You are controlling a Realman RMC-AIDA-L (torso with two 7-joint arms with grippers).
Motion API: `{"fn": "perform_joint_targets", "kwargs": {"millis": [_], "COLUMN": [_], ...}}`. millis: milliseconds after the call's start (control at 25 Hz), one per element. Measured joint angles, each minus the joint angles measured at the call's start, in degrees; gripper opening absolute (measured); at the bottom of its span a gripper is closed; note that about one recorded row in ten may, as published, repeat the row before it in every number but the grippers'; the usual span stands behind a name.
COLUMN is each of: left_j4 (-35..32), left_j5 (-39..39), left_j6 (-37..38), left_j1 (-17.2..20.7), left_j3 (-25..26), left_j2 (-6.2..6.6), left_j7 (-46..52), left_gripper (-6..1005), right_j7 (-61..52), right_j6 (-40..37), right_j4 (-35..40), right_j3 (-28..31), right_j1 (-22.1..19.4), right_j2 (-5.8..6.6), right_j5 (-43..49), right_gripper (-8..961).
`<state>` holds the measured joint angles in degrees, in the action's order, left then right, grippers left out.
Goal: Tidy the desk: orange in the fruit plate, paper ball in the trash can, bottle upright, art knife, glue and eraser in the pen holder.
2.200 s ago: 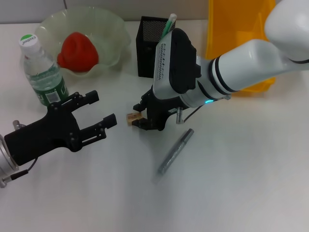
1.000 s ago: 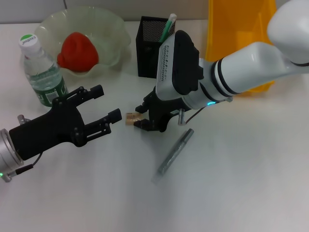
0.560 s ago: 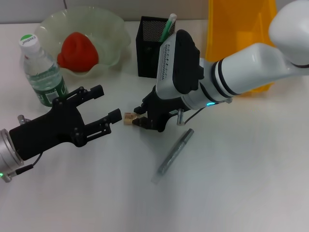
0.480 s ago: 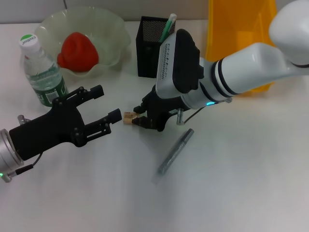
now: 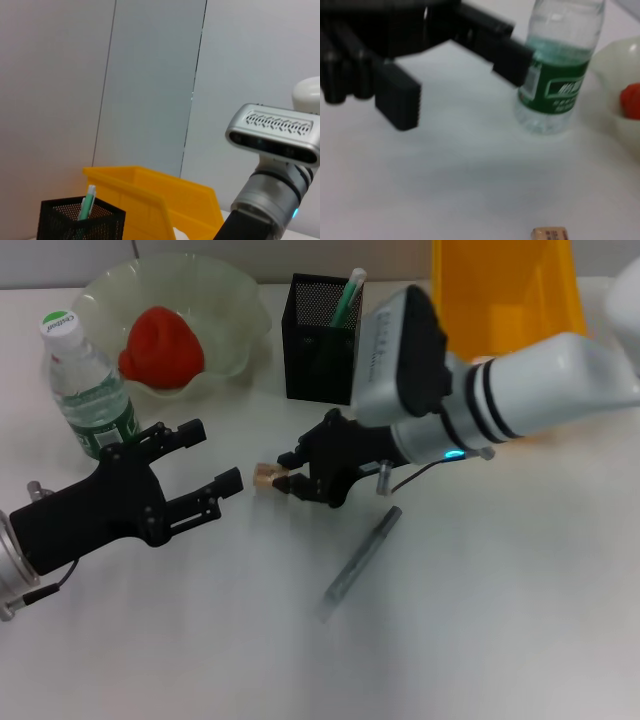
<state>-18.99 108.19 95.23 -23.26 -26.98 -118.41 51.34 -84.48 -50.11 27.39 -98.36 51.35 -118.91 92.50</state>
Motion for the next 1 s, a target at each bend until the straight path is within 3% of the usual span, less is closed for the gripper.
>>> {"fn": "perform_joint_targets", "kwargs": {"millis": [80, 120, 160, 280, 400, 600, 1000], "left_j4": [-0.2, -0.2, -0.2, -0.2, -0.3, -0.3, 0.0], "left_j5": [0.0, 0.0, 0.0, 0.0, 0.0, 0.0, 0.0], "left_j6": [0.0, 0.0, -0.1, -0.3, -0.6, -0.8, -3.2], "left_j1": [0.5, 0.5, 0.6, 0.7, 0.7, 0.7, 0.7], "left_j3": [0.0, 0.0, 0.0, 0.0, 0.0, 0.0, 0.0], "left_j2": [0.12, 0.12, 0.16, 0.21, 0.21, 0.21, -0.06], "left_j7": [0.2, 0.2, 0.2, 0.2, 0.2, 0.1, -0.2], "left_gripper": [786, 786, 786, 786, 787, 787, 787], "right_j7": [1.6, 1.6, 3.1, 4.2, 9.2, 16.9, 35.7], "right_j6": [-0.9, -0.9, -1.5, -2.0, -5.1, -10.3, -18.6], "right_j4": [4.2, 4.2, 7.4, 8.8, 11.5, 11.0, 3.6], "right_j3": [2.5, 2.5, 4.4, 5.6, 11.6, 17.3, 20.2], "right_j1": [-4.1, -4.1, -7.2, -8.7, -13.4, -17.0, -20.6], "right_j2": [0.38, 0.38, 0.33, 0.19, -0.35, -0.49, -0.39], "right_j5": [0.1, 0.1, 0.1, 0.1, -0.5, -7.5, -22.1], "right_gripper": [226, 226, 226, 225, 225, 224, 222]}}
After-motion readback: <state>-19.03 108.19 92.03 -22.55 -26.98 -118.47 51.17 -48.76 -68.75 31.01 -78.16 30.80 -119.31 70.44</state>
